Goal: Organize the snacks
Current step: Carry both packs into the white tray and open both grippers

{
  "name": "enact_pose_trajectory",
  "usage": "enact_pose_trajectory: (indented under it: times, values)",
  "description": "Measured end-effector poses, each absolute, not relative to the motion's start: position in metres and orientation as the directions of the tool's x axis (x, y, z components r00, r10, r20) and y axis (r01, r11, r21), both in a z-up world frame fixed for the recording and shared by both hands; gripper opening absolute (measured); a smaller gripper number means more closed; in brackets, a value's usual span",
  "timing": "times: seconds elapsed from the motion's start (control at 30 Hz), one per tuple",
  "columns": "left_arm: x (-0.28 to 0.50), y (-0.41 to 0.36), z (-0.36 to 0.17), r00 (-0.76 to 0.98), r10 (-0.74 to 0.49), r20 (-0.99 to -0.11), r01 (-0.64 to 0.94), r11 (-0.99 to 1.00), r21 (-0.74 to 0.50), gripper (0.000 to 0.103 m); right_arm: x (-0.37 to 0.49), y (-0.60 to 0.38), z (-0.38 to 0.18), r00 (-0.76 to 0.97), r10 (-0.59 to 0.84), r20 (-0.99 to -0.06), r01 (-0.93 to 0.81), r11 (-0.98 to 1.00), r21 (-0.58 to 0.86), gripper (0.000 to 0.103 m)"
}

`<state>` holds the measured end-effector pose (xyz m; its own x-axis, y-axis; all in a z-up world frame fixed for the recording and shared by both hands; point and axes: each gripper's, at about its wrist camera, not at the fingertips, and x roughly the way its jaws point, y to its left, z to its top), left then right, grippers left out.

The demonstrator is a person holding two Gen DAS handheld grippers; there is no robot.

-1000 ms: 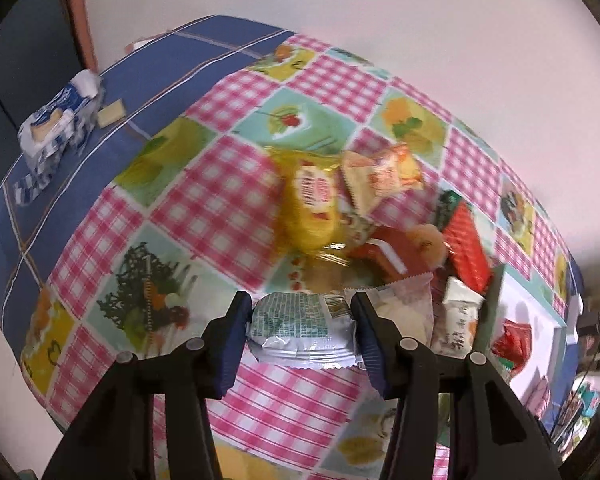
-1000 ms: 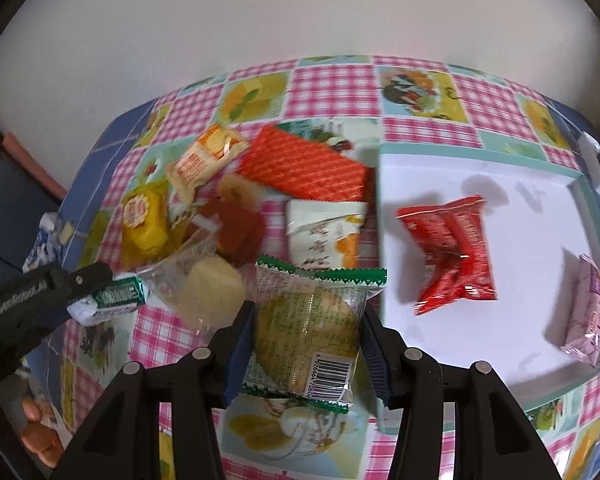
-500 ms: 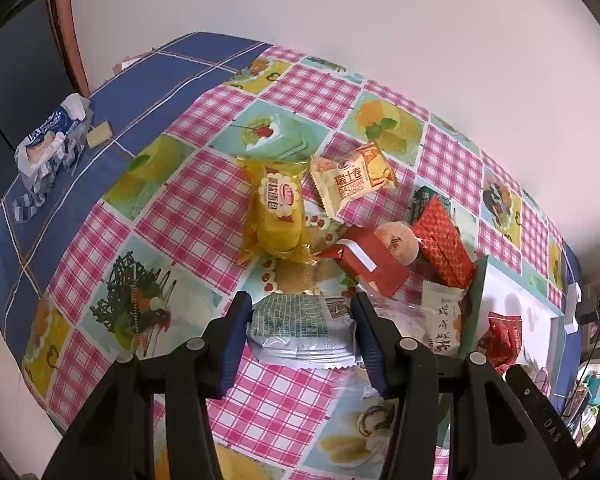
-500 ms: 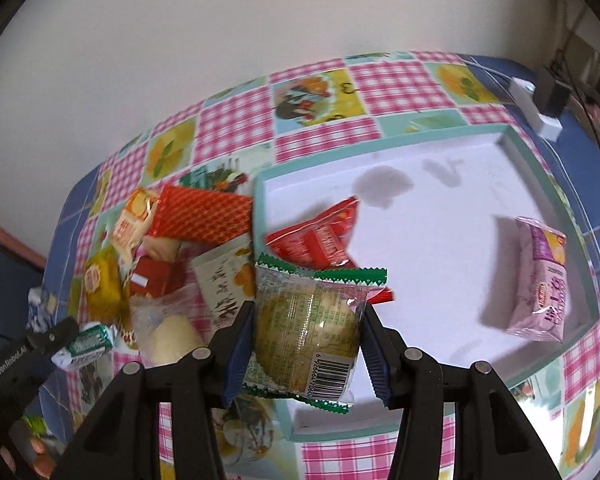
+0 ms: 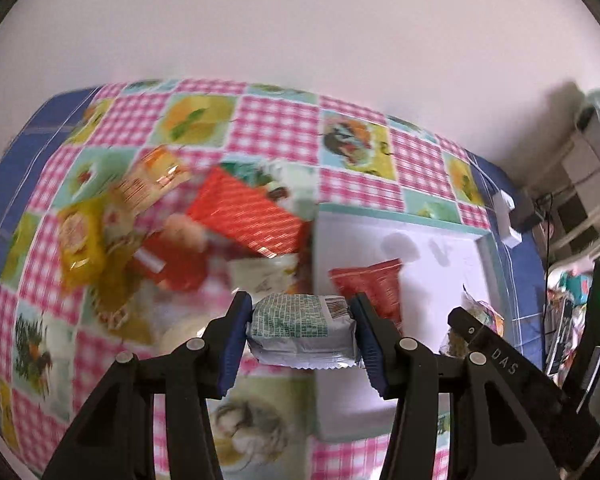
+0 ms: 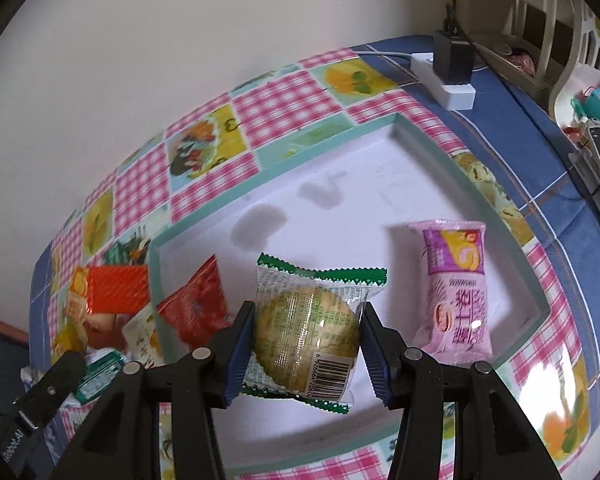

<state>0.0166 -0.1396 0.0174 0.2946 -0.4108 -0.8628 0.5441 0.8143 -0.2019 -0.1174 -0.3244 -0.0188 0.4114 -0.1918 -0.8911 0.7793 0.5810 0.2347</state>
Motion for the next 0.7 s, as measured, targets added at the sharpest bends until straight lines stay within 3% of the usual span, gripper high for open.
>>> enact_pose_trajectory:
  times: [0.5, 0.7]
  values:
    - [0.024, -0.196, -0.02, 0.293, -0.362, -0.885, 0.597, 0.792, -0.126, 0.053, -0.127, -0.361, -0.036, 0.388, -0.192, -0.902, 0.827, 0.504, 0.248, 0.053]
    - [0.007, -0.21, -0.028, 0.228, -0.393, -0.891, 0.646, 0.745, -0.164, 0.053, -0.132, -0.361, -0.034, 0.38, -0.203, -0.903, 0.834, 0.498, 0.238, 0.053]
